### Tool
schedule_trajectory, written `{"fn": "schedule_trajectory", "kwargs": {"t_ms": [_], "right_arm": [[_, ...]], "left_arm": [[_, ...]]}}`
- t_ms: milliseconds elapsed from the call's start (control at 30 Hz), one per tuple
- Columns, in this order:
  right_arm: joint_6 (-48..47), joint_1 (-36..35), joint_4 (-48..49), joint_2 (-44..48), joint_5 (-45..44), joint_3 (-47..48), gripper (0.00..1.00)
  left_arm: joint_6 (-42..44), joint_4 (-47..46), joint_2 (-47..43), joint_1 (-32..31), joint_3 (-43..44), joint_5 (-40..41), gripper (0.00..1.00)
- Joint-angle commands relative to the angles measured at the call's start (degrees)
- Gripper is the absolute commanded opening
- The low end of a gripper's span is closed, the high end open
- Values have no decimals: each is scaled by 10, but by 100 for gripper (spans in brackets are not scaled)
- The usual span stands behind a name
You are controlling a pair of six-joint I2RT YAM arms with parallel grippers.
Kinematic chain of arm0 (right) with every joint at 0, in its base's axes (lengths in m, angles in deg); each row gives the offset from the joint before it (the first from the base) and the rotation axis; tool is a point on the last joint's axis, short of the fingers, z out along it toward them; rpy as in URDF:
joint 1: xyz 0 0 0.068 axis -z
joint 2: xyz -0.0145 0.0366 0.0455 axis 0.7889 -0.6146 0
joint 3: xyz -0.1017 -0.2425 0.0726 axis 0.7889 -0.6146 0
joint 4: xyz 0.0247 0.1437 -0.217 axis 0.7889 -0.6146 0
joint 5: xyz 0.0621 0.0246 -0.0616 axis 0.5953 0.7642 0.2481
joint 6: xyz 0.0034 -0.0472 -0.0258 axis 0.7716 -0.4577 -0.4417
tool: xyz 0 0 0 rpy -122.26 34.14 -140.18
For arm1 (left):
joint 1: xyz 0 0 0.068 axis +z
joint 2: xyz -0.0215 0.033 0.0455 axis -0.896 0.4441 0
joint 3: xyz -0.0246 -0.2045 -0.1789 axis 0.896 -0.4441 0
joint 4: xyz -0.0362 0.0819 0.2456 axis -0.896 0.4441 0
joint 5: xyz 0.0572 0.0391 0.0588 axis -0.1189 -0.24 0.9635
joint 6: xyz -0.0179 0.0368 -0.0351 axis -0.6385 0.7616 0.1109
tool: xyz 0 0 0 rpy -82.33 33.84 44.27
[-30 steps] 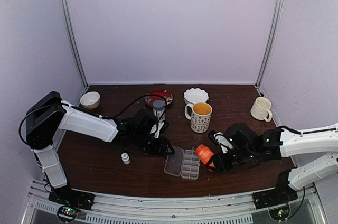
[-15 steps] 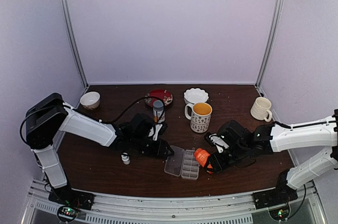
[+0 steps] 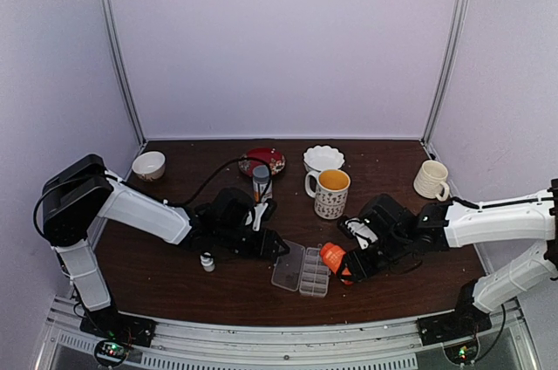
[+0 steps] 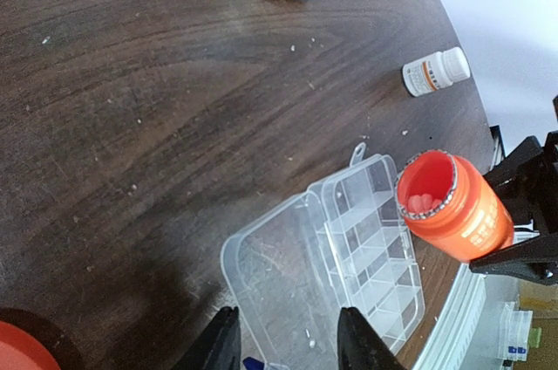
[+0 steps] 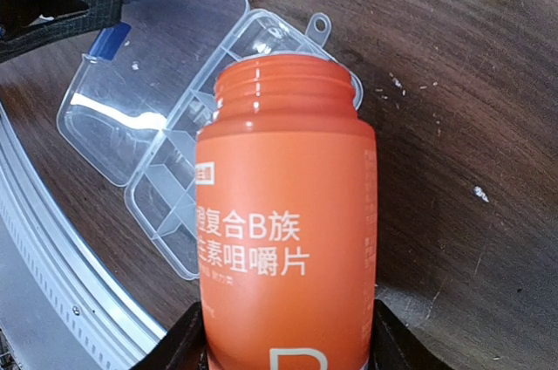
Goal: Sort the pills into containers
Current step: Pour the pill into the compartment of the pill container.
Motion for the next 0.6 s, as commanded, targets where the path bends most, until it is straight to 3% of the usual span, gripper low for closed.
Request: {"fn": "schedule_trajectory", "kwargs": {"t_ms": [0,567], "right_arm": [[-6,4,-5,-17,12,15,0],[-14,13,-17,-16,15,25,0]], "left_arm": [[10,-24,12,-1,5,-7,41],[24,3,20,-2,22,-1,40]]}}
